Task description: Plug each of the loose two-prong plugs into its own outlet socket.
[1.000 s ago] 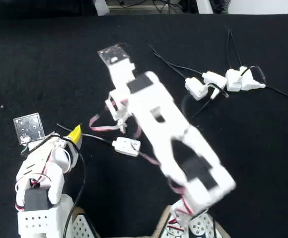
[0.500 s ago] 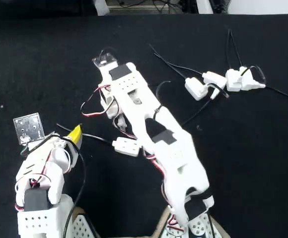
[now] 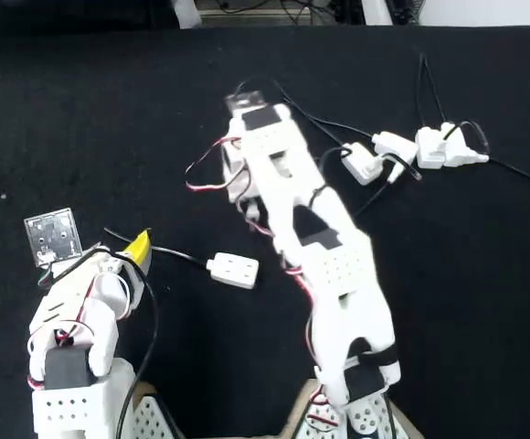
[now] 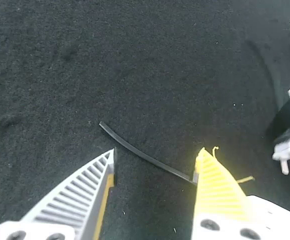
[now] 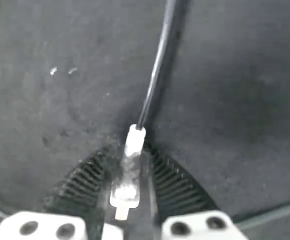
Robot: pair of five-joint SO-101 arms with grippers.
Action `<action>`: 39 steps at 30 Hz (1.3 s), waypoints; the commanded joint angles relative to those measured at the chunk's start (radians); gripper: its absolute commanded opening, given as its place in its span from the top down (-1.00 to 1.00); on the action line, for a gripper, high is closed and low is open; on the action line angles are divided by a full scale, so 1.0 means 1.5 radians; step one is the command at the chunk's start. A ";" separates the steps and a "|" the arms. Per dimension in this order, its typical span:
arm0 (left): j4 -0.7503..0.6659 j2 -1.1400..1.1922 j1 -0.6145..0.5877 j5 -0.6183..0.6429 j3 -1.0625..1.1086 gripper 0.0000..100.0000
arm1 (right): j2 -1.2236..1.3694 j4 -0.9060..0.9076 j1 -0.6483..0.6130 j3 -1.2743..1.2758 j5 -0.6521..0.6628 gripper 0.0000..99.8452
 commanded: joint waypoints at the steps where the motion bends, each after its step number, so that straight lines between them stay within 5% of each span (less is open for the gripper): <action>1: 0.002 0.003 -0.006 0.005 -0.043 0.49 | -0.084 0.006 -0.024 -0.017 -0.079 0.98; 8: 0.005 0.003 -0.006 0.005 -0.043 0.49 | -0.104 -0.071 -0.131 -0.019 -0.108 0.96; 14: 0.005 0.003 -0.007 0.005 -0.043 0.49 | -0.084 -0.049 -0.141 -0.029 -0.062 0.52; 19: 0.004 0.003 -0.007 0.005 -0.043 0.49 | -0.104 0.043 -0.139 -0.126 0.153 0.51; 29: 0.005 0.003 -0.007 0.005 -0.044 0.49 | -0.047 0.130 -0.115 -0.095 0.828 0.51; 39: 0.006 0.003 -0.007 0.005 -0.044 0.49 | -0.029 0.038 -0.082 -0.072 1.021 0.51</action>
